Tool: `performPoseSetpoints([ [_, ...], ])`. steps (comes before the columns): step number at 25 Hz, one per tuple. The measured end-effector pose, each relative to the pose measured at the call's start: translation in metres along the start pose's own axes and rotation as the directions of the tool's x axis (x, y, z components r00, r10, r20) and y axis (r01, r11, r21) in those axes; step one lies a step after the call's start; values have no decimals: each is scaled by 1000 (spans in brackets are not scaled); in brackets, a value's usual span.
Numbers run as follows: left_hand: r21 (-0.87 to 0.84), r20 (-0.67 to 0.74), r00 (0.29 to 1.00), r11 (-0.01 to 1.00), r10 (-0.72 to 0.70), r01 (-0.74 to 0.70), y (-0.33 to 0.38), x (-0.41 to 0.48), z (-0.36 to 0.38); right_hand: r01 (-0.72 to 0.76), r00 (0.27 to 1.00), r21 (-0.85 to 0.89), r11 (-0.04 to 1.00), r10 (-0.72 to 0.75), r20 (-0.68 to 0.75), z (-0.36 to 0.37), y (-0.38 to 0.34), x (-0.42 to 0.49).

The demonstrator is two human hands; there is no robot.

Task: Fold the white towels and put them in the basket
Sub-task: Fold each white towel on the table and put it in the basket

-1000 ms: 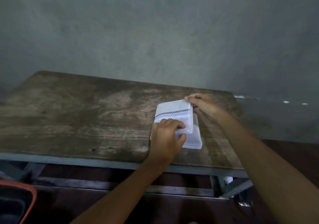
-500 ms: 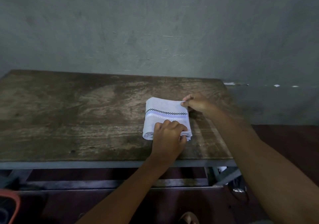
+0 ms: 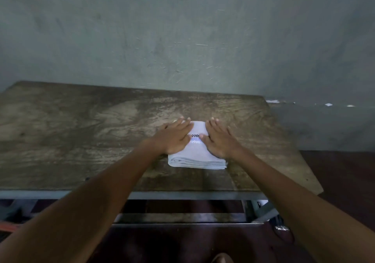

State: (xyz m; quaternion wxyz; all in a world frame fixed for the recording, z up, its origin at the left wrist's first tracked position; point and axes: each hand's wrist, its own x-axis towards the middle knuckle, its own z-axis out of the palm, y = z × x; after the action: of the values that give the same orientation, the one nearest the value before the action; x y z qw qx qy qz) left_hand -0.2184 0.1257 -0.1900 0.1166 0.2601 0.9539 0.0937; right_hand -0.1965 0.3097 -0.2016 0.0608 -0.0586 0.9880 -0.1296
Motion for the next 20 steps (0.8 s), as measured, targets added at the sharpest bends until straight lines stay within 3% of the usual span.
performPoseSetpoints([
  [2,2,0,1000,1000,-21,21,-6,-3,7,4,997,-10,1000,-3,78,5,3,3],
  [5,122,-139,983,983,-121,138,-16,-23,6,69,996,-49,996,-72,-48,-8,-10,10],
  [9,350,-208,903,834,-376,428,-32,-71,-4,302,953,-38,953,-302,-2,-8,-41,-1],
  [11,414,-230,876,771,-425,483,-37,-86,-10,352,934,-10,936,-352,-58,2,-54,-10],
  [13,354,-302,910,853,-284,383,-45,-88,-12,287,930,145,947,-239,-279,14,-70,-24],
  [15,197,-275,959,972,-69,126,-54,-81,-8,146,909,447,883,58,-412,29,-85,-49],
  [17,96,-175,983,995,52,-35,-56,-68,1,9,923,696,718,262,-282,44,-93,-73],
  [20,45,-75,997,999,3,1,-57,-56,16,6,965,694,720,177,-193,54,-93,-91],
])
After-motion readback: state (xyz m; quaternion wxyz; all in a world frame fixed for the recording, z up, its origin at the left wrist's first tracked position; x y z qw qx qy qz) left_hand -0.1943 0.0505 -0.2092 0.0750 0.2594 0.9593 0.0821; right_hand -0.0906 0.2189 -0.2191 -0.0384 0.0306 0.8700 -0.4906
